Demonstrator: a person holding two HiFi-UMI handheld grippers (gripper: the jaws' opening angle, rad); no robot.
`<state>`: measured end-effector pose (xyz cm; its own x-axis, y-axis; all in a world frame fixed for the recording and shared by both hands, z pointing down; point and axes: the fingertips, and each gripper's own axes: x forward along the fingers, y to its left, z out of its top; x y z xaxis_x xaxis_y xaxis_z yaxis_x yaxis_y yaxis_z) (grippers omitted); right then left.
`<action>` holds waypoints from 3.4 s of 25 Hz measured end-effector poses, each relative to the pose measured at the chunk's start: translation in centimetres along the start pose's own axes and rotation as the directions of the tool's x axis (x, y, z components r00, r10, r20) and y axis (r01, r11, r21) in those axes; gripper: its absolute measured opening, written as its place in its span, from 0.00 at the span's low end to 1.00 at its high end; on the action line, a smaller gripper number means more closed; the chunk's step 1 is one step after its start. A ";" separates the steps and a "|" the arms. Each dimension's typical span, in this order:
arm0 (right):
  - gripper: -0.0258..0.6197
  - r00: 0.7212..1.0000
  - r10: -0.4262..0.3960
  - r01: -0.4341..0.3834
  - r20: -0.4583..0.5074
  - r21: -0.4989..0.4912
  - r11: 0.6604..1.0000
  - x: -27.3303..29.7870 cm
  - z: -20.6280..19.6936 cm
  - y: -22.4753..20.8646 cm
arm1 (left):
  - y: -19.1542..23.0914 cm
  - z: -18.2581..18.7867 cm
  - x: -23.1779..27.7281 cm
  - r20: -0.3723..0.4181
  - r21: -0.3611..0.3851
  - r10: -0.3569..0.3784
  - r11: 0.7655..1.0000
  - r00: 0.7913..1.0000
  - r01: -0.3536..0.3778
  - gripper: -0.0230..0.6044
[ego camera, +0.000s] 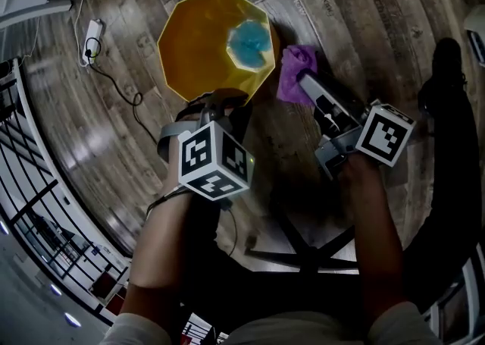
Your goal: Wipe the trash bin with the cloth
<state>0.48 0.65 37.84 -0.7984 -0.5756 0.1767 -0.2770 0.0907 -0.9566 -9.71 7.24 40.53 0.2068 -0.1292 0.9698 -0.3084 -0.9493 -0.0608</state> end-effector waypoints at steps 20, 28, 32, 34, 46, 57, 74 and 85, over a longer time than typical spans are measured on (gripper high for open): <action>0.26 0.999 0.031 -0.031 -0.019 -0.011 0.999 2.4 -0.9 -1.0 | -0.4 1.2 -0.1 0.062 -0.012 -0.050 0.999 0.997 0.050 0.07; 0.26 0.997 -0.039 0.038 -0.067 -0.017 0.999 3.3 -2.0 -4.2 | -0.2 1.6 0.0 0.077 -0.029 -0.053 0.998 0.996 0.056 0.07; 0.26 0.992 -0.080 0.078 -0.102 -0.018 0.997 3.8 -2.5 -5.9 | -0.2 1.6 -0.1 0.083 -0.025 -0.055 0.998 0.995 0.057 0.07; 0.26 0.986 -0.116 0.114 -0.118 -0.023 0.993 4.1 -2.9 -7.1 | -0.1 1.5 -0.2 0.084 -0.025 -0.055 0.998 0.995 0.057 0.07; 0.26 0.912 -0.322 0.291 -0.253 -0.154 0.944 7.6 -4.7 -16.1 | 0.4 1.8 -0.1 0.105 -0.047 -0.038 0.998 0.994 0.043 0.07; 0.26 0.806 -0.491 0.411 -0.331 -0.285 0.866 9.5 -6.1 -22.4 | 0.3 2.0 -0.2 0.129 -0.065 -0.045 0.996 0.991 0.054 0.07; 0.26 0.838 -0.504 0.449 -0.209 -0.260 0.855 4.9 -3.7 -18.3 | 1.1 3.7 0.6 0.166 -0.185 -0.005 0.982 0.986 0.036 0.07; 0.26 0.940 -0.332 0.319 -0.076 -0.147 0.936 0.1 -1.7 -9.8 | 0.5 4.5 -0.6 0.135 -0.091 -0.019 0.995 0.991 0.032 0.21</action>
<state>2.18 1.04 47.63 -0.6996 -0.5093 0.5013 -0.5924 0.0211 -0.8053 -5.78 5.52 38.86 0.3365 -0.1488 0.9299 -0.3853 -0.9227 -0.0082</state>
